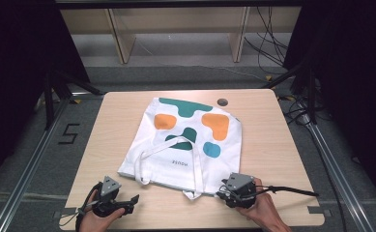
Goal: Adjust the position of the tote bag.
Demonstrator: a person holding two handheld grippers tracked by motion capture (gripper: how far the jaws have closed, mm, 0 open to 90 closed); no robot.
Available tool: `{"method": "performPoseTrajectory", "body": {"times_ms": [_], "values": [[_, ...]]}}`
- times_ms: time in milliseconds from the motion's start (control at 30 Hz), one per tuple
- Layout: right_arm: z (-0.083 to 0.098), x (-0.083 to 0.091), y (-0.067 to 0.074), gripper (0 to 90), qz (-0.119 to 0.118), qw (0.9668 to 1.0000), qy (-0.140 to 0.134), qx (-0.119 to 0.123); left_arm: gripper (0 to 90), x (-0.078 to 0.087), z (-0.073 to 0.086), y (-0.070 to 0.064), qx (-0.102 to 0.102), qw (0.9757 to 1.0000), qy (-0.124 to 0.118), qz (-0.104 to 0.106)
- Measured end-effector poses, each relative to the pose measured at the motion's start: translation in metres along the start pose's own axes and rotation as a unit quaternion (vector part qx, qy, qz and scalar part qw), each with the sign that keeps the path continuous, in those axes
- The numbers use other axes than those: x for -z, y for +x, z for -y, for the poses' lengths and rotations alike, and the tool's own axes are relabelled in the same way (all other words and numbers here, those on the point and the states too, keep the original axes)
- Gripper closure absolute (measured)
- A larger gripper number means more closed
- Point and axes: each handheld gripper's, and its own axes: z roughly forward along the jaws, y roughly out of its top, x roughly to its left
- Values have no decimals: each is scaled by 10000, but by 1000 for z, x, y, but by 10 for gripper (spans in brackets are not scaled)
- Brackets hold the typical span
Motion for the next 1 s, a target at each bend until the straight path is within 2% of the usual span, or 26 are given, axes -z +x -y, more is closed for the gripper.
{"method": "performPoseTrajectory", "body": {"times_ms": [33, 67, 100, 133, 167, 233, 267, 300, 333, 367, 400, 433, 467, 533, 567, 600, 633, 700, 733, 767, 800, 833, 867, 900, 933, 1000], "values": [[0, 1, 1, 541, 68, 10000, 7, 50, 172, 0, 0, 0, -25, 10000, 26, 4], [1, 2, 0, 556, 66, 9999, 49, 82, 172, -2, 0, -1, 63, 10000, -47, -33], [1, 1, -1, 581, 34, 9997, 15, 234, 172, -2, 0, -2, 83, 9999, -40, -54], [2, 3, 1, 596, 62, 9998, 70, 160, 172, -3, 1, -2, 103, 9999, -55, -59], [3, 5, 1, 621, 134, 9997, 82, 189, 172, 0, 0, -1, 2, 10000, 15, -13], [5, 10, 4, 658, 341, 9990, 72, 274, 172, 0, 0, 1, -34, 10000, 57, 26], [6, 12, 3, 668, 399, 9983, 41, 419, 172, 0, 0, 1, -45, 10000, 65, 10], [6, 15, 3, 674, 538, 9981, -18, 306, 172, 0, 0, 1, -45, 10000, 65, 10], [6, 16, 2, 677, 450, 9985, -82, 296, 172, -2, 0, -1, 52, 10000, -22, 6], [6, 16, 2, 677, 461, 9987, -50, 194, 172, -3, 1, -2, 78, 9999, -57, -54], [6, 16, 2, 677, 461, 9987, -50, 194, 172, -3, 1, -2, 78, 9999, -57, -54], [6, 9, 3, 677, 438, 9986, 61, 281, 172, -1, 0, 0, -87, 9999, 86, 35], [5, 6, 0, 676, 492, 9973, 169, 525, 172, -1, 0, -1, -86, 9999, 95, 47], [5, 5, 1, 676, 492, 9975, 179, 478, 172, -2, 0, -1, -42, 10000, 35, 48], [2, 1, 0, 677, 384, 9987, 91, 309, 172, -2, 0, -1, -87, 9999, 60, -9], [2, 1, 0, 677, 384, 9987, 91, 309, 172, -2, 0, -1, -87, 9999, 60, -9], [2, 1, -3, 766, 234, 9993, 17, 295, 172, 0, -1, 0, -117, 9999, 91, -9], [3, 4, -4, 852, 167, 9996, -89, 193, 172, -2, 0, -1, 84, 9999, -55, -14], [3, 4, -4, 852, 167, 9996, -89, 193, 172, -2, 0, -1, 84, 9999, -55, -14], [2, 7, -8, 880, 130, 9995, -262, 128, 172, -1, 0, 1, -24, 10000, 61, 20], [1, 10, -8, 884, 157, 9995, -277, -29, 172, 1, -1, 3, -63, 10000, 45, -3], [1, 10, -11, 885, 95, 9992, -374, -47, 175, 0, -2, 2, -7, 9999, -114, -107], [1, 10, -11, 885, 95, 9992, -374, -47, 178, 0, -2, 2, -7, 9999, -114, -107], [0, 12, -12, 887, 62, 9988, -453, -179, 178, 2, -3, 4, -18, 9999, -76, -84], [-1, 18, -19, 889, -44, 9961, -662, -584, 179, 1, -5, 6, 33, 9998, -143, -158], [-2, 23, -27, 890, -120, 9924, -929, -793, 179, 2, -7, 7, 48, 9996, -173, -198]]}}
